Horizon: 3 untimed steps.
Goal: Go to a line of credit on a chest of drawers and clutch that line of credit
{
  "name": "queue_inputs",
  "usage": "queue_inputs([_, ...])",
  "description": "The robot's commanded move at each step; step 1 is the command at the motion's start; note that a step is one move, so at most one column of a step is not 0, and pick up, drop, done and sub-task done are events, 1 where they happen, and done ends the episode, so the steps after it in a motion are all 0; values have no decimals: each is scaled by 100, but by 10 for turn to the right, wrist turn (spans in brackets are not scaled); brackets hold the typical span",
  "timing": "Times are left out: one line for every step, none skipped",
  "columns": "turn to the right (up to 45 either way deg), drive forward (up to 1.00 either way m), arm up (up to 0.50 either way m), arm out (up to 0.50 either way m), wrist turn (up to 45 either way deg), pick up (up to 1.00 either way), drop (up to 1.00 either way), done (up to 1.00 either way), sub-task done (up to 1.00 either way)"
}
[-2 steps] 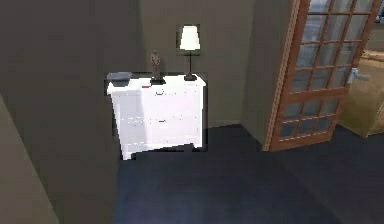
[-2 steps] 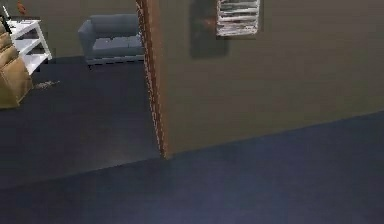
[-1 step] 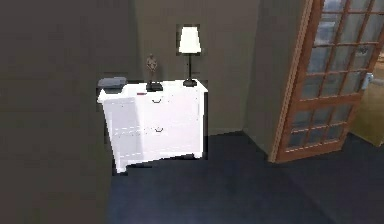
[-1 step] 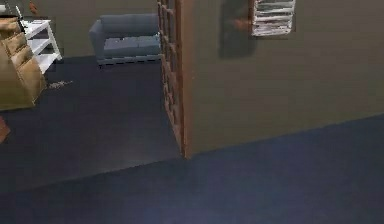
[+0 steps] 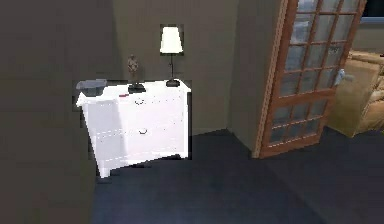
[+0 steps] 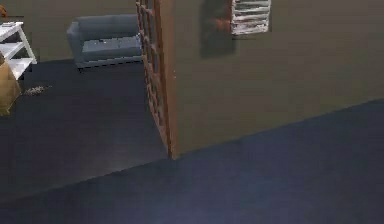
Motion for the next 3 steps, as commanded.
queue_inputs([0, 95, 0, 0, 0, 0, 0, 0, 0])
queue_inputs([90, 0, 0, 0, 0, 0, 0, 0, 0])
queue_inputs([0, 10, 0, 0, 0, 0, 0, 0, 0])
